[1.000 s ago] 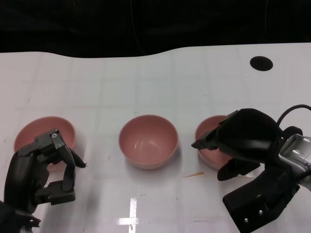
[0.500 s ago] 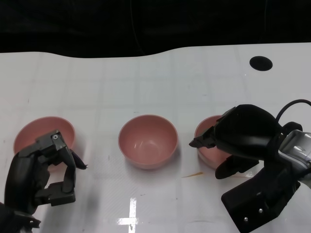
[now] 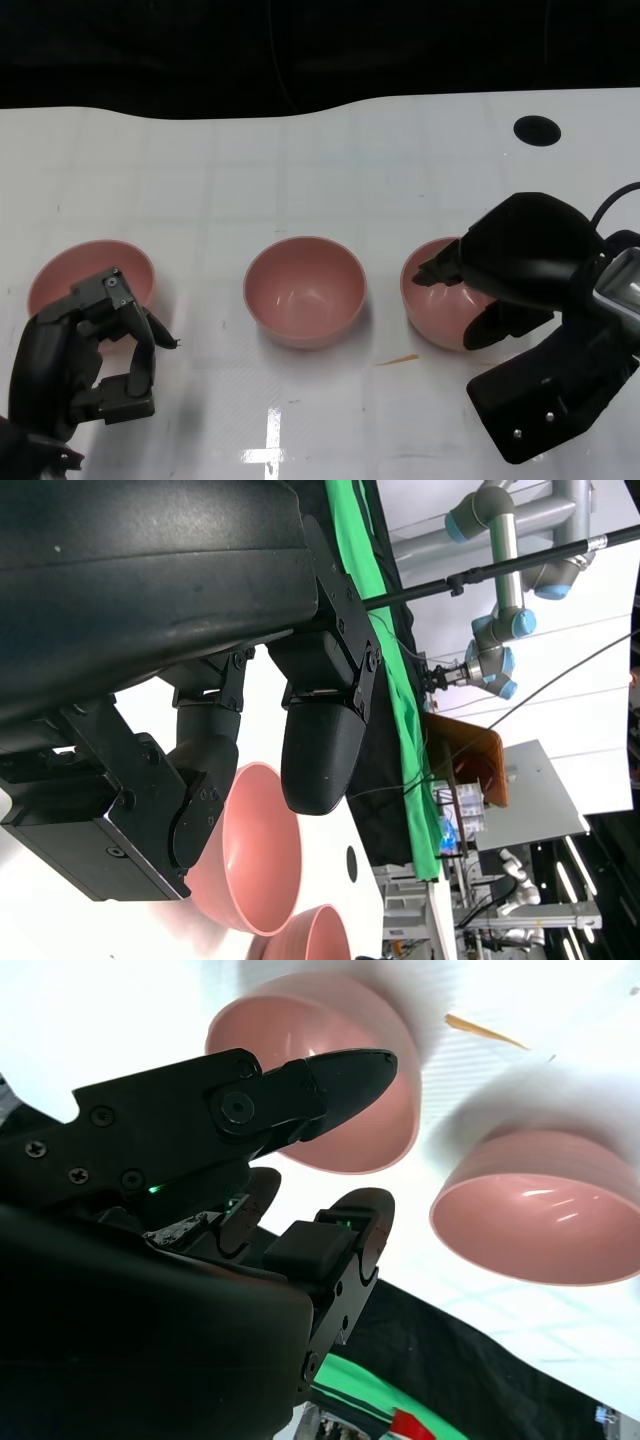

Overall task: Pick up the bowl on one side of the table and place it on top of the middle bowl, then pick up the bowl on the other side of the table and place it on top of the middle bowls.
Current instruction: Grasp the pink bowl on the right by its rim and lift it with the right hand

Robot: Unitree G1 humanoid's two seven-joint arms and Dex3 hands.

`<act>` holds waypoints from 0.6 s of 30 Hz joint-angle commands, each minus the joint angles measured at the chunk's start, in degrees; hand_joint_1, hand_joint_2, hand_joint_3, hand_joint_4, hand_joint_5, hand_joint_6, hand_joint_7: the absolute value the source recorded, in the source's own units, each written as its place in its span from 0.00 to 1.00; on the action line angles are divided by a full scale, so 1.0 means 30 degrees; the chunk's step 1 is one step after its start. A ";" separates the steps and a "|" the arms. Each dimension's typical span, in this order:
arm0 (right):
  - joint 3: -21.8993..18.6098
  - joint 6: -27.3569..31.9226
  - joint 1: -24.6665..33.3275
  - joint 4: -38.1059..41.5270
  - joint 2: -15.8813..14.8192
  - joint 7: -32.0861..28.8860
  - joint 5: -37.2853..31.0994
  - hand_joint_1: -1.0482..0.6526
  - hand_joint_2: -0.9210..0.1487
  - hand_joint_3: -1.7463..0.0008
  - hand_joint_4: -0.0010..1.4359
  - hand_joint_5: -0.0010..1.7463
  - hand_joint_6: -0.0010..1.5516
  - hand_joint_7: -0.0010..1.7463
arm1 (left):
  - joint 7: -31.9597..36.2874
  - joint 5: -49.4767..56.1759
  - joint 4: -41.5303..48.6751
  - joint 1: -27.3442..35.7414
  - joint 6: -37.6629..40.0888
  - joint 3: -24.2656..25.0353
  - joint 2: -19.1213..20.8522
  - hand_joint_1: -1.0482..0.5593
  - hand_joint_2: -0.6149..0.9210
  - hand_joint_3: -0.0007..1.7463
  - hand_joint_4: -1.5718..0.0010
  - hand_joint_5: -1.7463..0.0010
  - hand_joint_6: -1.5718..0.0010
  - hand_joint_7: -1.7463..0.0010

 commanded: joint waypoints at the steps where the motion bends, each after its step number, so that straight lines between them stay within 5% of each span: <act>1: -0.0460 0.0319 0.0083 -0.0444 -0.0609 0.0306 -0.0056 0.06 0.00 0.98 0.50 0.07 0.47 0.02 | -0.0067 -0.0164 -0.0198 0.0037 0.0161 0.0118 0.0279 0.73 0.73 0.88 0.37 0.00 0.49 0.00; 9: 0.0532 0.2387 -0.0082 -0.1361 -0.0208 0.2645 -0.2488 0.02 0.00 0.96 0.49 0.06 0.43 0.01 | 0.0101 -0.0005 -0.0199 0.0014 -0.0116 0.0124 0.0171 0.74 0.72 0.88 0.36 0.00 0.47 0.00; 18: 0.1698 0.2642 -0.0410 -0.0535 0.0748 0.2363 -0.3918 0.00 0.00 0.96 0.51 0.06 0.46 0.01 | 0.0266 0.0231 -0.0339 0.0142 0.0049 0.0133 0.0186 0.70 0.71 0.88 0.37 0.00 0.47 0.00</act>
